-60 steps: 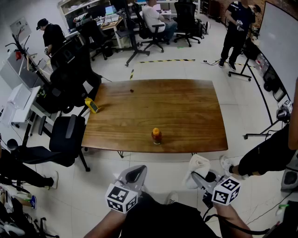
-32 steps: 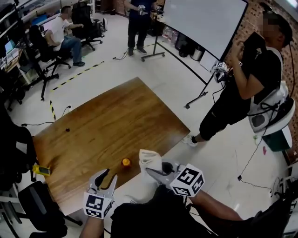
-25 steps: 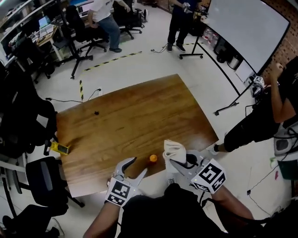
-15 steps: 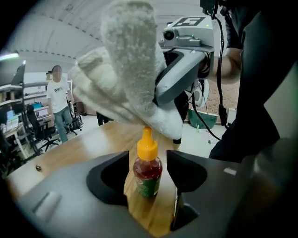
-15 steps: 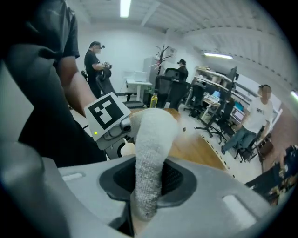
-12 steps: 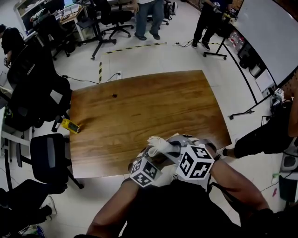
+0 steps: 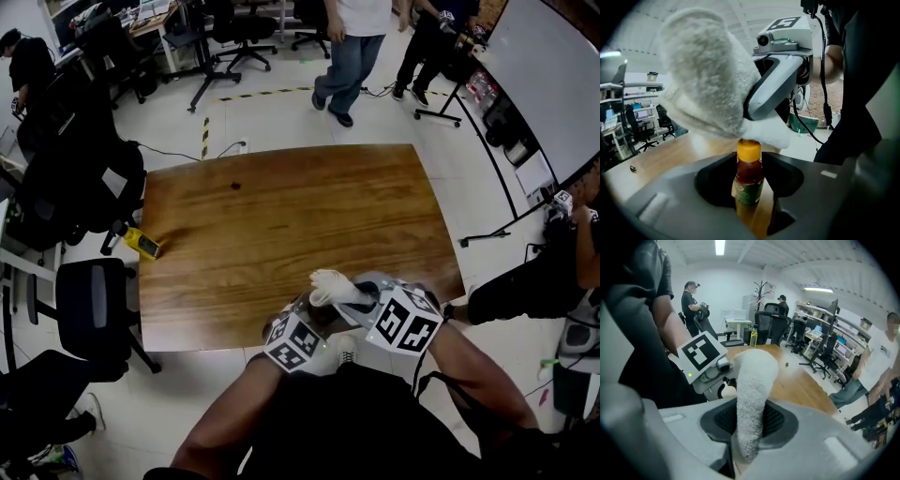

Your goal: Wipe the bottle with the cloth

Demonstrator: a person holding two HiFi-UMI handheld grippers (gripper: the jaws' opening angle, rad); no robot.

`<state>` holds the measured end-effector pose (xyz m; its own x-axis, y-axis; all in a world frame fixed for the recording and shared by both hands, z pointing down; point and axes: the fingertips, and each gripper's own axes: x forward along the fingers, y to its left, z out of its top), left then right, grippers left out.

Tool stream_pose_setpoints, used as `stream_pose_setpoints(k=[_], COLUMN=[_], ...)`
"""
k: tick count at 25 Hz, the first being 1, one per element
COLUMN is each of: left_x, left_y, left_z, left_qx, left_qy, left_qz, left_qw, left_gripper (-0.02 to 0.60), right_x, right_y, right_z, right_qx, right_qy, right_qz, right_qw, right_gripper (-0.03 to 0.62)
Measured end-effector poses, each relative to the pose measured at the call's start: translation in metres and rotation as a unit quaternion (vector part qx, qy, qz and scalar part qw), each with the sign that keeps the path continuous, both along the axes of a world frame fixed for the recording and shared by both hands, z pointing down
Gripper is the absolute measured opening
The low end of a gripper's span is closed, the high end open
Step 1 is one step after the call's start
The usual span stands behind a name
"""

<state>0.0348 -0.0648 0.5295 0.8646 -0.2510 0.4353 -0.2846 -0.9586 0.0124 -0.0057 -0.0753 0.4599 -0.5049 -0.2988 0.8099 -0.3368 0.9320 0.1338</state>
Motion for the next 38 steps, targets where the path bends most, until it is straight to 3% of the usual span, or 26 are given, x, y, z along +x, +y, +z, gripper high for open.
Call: stream_pose_setpoints(k=[7, 12, 27, 38], left_x=[-0.003, -0.005, -0.007, -0.016], left_y=[-0.002, -0.002, 0.000, -0.002], left_z=[-0.001, 0.000, -0.002, -0.002], left_qx=[-0.005, -0.006, -0.008, -0.026], left_qy=[0.005, 0.003, -0.014, -0.003], left_qz=[-0.003, -0.004, -0.005, -0.020], left_qw=[1.0000, 1.0000, 0.9999, 0.9994], left_gripper=[0.181, 0.181, 0.186, 0.186], right_x=[0.032, 0.035, 0.042, 0.036], right_y=[0.016, 0.014, 0.014, 0.017], right_z=[0.027, 0.051, 0.075, 0.136], right_qx=[-0.012, -0.025, -0.032, -0.083], right_qy=[0.036, 0.010, 0.018, 0.014], right_qz=[0.025, 0.059, 0.035, 0.022], right_qw=[0.999, 0.998, 0.999, 0.996], right_gripper=[0.074, 0.074, 0.072, 0.074])
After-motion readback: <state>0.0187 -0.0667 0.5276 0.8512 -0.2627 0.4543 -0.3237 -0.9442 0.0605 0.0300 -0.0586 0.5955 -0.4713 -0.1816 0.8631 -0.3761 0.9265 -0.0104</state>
